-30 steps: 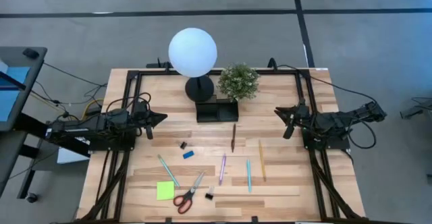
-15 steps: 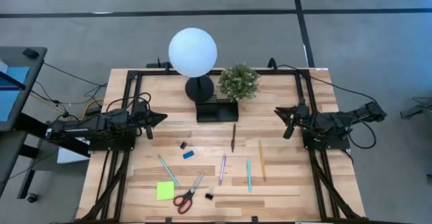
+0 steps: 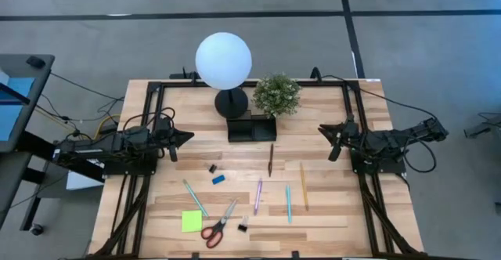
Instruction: Pick and place office supplies into organizer
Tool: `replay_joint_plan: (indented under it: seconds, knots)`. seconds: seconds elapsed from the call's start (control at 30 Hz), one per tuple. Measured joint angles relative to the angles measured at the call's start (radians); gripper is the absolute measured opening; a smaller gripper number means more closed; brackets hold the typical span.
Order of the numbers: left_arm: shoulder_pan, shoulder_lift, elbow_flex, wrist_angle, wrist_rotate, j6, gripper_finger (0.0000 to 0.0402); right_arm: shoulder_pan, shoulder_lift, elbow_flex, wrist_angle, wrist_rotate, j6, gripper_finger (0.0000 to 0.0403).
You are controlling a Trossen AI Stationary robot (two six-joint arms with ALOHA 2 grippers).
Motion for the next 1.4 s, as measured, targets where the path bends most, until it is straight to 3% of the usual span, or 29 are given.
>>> replay_joint_plan:
  seconds: [0.63,0.87,1.1,1.33,1.4]
  knots:
    - [0.0,0.0,0.0,0.004,0.0,-0.001,0.0,0.0,0.0,0.0,0.0,0.0,0.0,0.0059]
    - [0.0,0.0,-0.007,0.132,-0.043,0.044,0.0,0.0,0.0,0.0,0.0,0.0,-0.002,0.0059]
    - [0.0,0.0,-0.005,0.185,-0.057,-0.189,0.0,0.0,0.0,0.0,0.011,0.006,-0.056,0.0059]
    - [0.0,0.0,-0.003,0.196,-0.06,-0.297,0.0,0.0,0.0,0.0,0.173,-0.001,0.328,0.0059]
    - [0.0,0.0,-0.003,0.196,-0.073,-0.357,0.0,-0.006,0.0,0.0,0.207,0.035,0.351,0.0059]
